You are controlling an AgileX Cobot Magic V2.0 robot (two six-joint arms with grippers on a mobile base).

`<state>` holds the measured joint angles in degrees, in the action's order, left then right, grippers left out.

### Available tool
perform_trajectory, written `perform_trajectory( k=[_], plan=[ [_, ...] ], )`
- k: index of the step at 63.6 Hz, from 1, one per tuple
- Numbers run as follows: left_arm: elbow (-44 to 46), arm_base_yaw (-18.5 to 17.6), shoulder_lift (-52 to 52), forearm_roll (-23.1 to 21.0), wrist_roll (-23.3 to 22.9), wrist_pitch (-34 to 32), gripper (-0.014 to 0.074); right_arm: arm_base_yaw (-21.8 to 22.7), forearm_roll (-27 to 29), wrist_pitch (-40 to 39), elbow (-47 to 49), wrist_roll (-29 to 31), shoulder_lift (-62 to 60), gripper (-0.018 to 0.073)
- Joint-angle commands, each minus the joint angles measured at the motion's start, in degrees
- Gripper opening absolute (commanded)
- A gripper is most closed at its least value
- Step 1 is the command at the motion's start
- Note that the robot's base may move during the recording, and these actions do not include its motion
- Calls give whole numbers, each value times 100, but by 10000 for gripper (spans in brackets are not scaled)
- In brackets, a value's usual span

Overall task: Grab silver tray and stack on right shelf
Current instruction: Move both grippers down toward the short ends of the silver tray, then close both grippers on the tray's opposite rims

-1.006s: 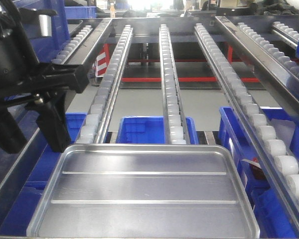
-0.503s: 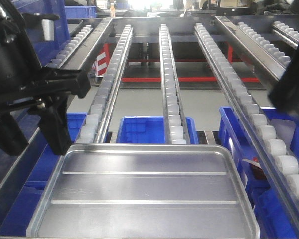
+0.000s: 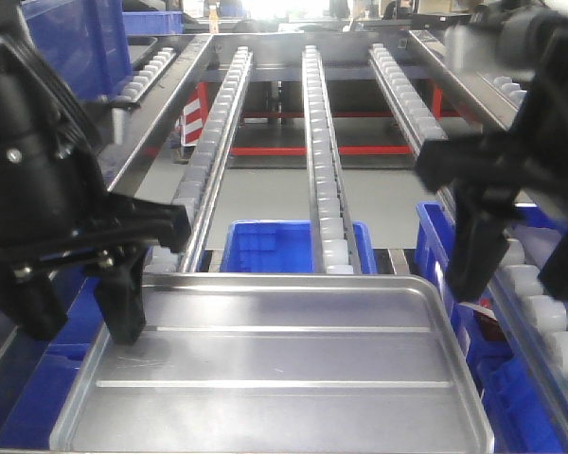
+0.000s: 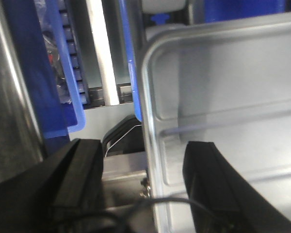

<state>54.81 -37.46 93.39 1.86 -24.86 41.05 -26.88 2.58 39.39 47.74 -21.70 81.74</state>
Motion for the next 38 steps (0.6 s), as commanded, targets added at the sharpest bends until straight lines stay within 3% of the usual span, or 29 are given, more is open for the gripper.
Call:
perform_trajectory(
  k=[1,38],
  plan=[
    [211,-49,-79,74,-111,-178,283,-11,-68,-416,201,-13,76,519],
    [244,-49,283,59,-261,-416,283,-11,38,-841,201,-8,787,515]
  ],
)
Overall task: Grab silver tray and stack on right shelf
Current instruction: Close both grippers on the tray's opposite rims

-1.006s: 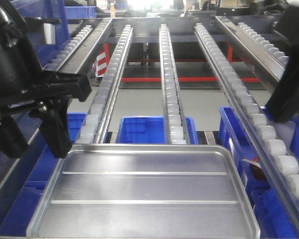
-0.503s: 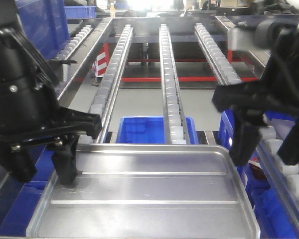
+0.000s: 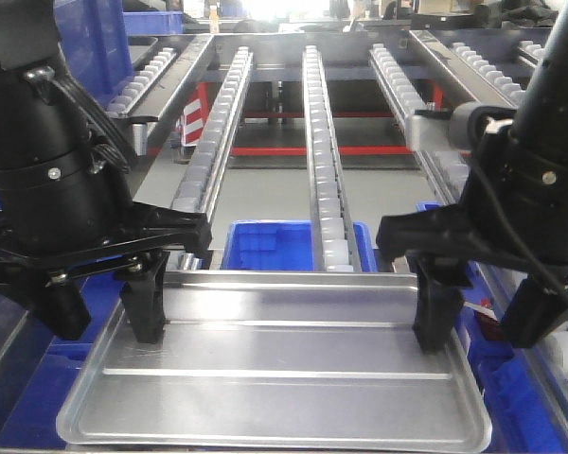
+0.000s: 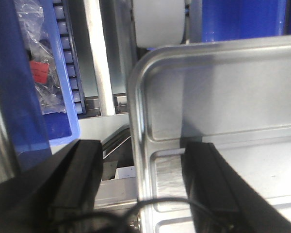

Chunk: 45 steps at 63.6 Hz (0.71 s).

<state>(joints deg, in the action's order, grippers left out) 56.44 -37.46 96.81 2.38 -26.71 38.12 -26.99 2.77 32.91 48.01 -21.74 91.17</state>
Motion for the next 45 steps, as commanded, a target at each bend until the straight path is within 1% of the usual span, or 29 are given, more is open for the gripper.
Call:
perform_trajectory(
  k=[1,7,14,18,21,29,31,38,43,45],
  plan=[
    [80,-49,-59,8,-75,-123,283,0,18,-193,174,1,-156,510],
    [80,-49,-59,8,-75,-123,282,0,18,-262,174,1,-156,425],
    [80,-49,-59,8,-75,-113,251,0,18,-324,174,1,-156,270],
    [80,-49,-59,8,-75,-113,227,0,18,-356,174,1,-156,196],
    [80,-49,-59,8,-75,-113,205,0,18,-367,174,1,-156,150],
    [80,-49,-59,8,-75,-113,147,0,18,-361,174,1,-151,63],
    [80,-49,-59,8,-75,-113,127,0,18,-355,174,1,-151,52],
    [80,-49,-59,8,-75,-90,15,0,18,-342,174,1,-151,58],
    [80,-49,-59,82,-75,-83,-109,0,18,-322,174,1,-151,58],
    [80,-49,-59,138,-75,-83,-102,0,18,-315,174,1,-151,58]
  ],
)
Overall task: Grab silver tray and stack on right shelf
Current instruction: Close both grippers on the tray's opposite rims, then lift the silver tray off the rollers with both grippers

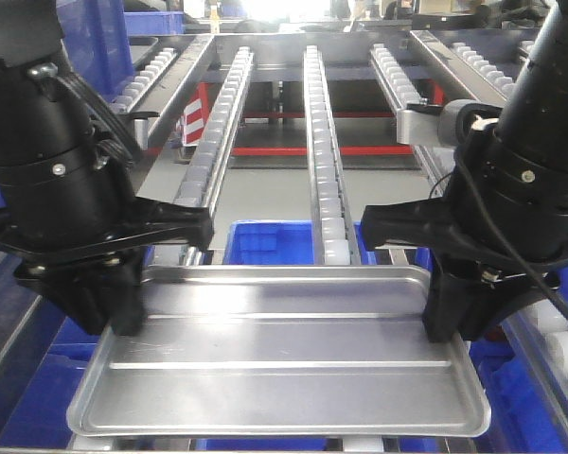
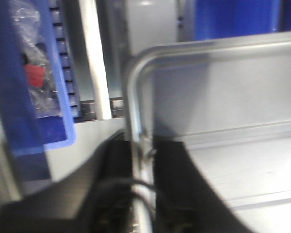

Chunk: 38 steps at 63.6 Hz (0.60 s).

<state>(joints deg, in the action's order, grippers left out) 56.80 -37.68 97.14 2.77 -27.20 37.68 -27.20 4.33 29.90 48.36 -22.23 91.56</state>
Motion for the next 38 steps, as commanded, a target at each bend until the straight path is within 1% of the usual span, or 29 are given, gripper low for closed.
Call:
perform_trajectory(
  k=[1,12,19,29,38],
  plan=[
    [49,-27,-92,124,-26,-33,-94,21,-137,-14,139,50,-198,58],
    [284,-27,-176,203,-94,269,-93,21,-137,101,144,50,-391,58],
    [514,-27,-375,203,-142,521,-93,21,-163,195,144,55,-744,58],
    [673,-31,-802,203,-169,689,-93,21,-433,464,150,55,-1373,58],
    [700,-81,-1287,203,-169,894,-93,21,-433,733,150,55,-2041,58]
  ],
)
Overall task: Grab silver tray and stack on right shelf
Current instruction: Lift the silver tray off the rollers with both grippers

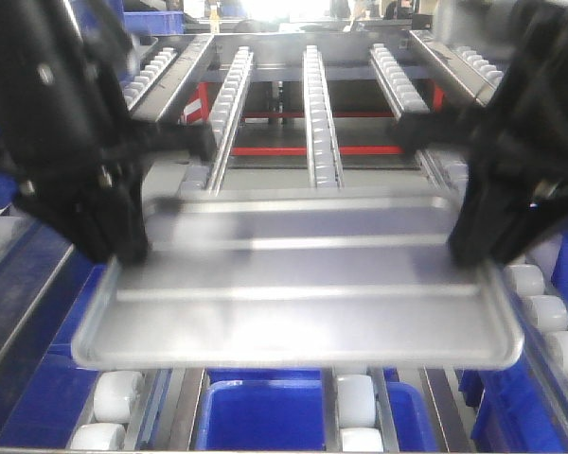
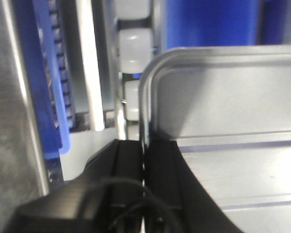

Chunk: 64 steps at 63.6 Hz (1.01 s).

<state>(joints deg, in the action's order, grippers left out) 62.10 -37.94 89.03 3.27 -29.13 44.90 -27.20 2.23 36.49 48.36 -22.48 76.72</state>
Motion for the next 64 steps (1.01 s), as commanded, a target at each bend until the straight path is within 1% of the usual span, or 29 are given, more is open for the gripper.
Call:
perform_trajectory(
  k=[1,4,9,12,22,32,38,45,55,64],
  plan=[
    [170,-70,-558,153,10,197,-93,21,-223,88,150,79,-590,58],
    [170,-130,-726,210,-133,275,-93,21,-223,189,150,79,-821,58],
    [170,-274,-1000,464,-406,362,-93,21,-223,331,150,79,-1124,58],
    [180,-403,-1165,689,-563,441,-93,21,-223,427,150,79,-1299,58],
    [259,-837,-1646,1173,-943,706,-93,21,-223,727,150,79,-1800,58],
    [577,-1206,-1803,1742,-1415,965,-93,21,-223,875,150,79,-1864,58],
    [815,-1347,-1768,2000,-1474,1020,-93,21,-223,850,150,79,-1795,58],
    [866,-1377,-1675,2069,-1474,1095,-93,21,-223,726,150,79,-1788,58],
    [866,-1377,-1494,2083,-1474,1412,-93,21,-223,655,150,79,-1788,58],
    [866,-1377,-1394,2083,-1474,1408,-93,21,-223,655,150,79,-1788,58]
  ],
)
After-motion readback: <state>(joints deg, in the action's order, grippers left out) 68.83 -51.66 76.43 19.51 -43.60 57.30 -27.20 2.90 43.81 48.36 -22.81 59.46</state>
